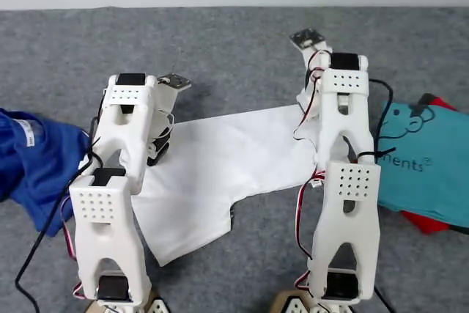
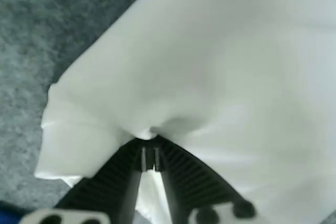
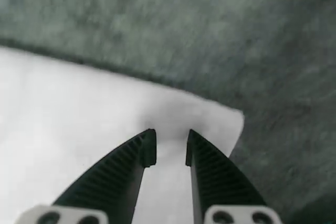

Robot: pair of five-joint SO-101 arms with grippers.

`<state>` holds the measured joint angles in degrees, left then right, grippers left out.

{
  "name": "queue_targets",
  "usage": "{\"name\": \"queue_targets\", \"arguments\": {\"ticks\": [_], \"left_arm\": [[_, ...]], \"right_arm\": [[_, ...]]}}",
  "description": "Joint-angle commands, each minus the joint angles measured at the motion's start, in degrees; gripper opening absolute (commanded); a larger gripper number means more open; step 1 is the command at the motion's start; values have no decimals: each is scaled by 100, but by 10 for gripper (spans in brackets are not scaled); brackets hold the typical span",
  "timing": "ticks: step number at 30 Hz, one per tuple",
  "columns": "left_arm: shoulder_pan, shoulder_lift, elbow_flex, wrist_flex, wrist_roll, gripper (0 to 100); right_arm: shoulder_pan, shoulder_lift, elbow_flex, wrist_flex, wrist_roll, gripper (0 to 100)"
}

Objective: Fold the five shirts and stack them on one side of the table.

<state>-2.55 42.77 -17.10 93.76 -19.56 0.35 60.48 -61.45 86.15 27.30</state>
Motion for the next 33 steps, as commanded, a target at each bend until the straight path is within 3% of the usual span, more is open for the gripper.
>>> {"name": "queue_targets", "arguments": {"ticks": [1, 6, 16, 24, 33], "left_arm": [[53, 290, 31, -79, 18, 6], [53, 290, 31, -79, 9, 6], [53, 290, 31, -97, 9, 6], [53, 281, 31, -105, 9, 6], [53, 290, 31, -105, 9, 6]], "right_arm": [[-84, -40, -624, -207, -44, 102], [-84, -31, -809, -224, 105, 102], [-110, -242, -1495, 1684, 123, 102], [13, 119, -519, 910, 123, 102], [-22, 673, -1284, -400, 158, 101]]}}
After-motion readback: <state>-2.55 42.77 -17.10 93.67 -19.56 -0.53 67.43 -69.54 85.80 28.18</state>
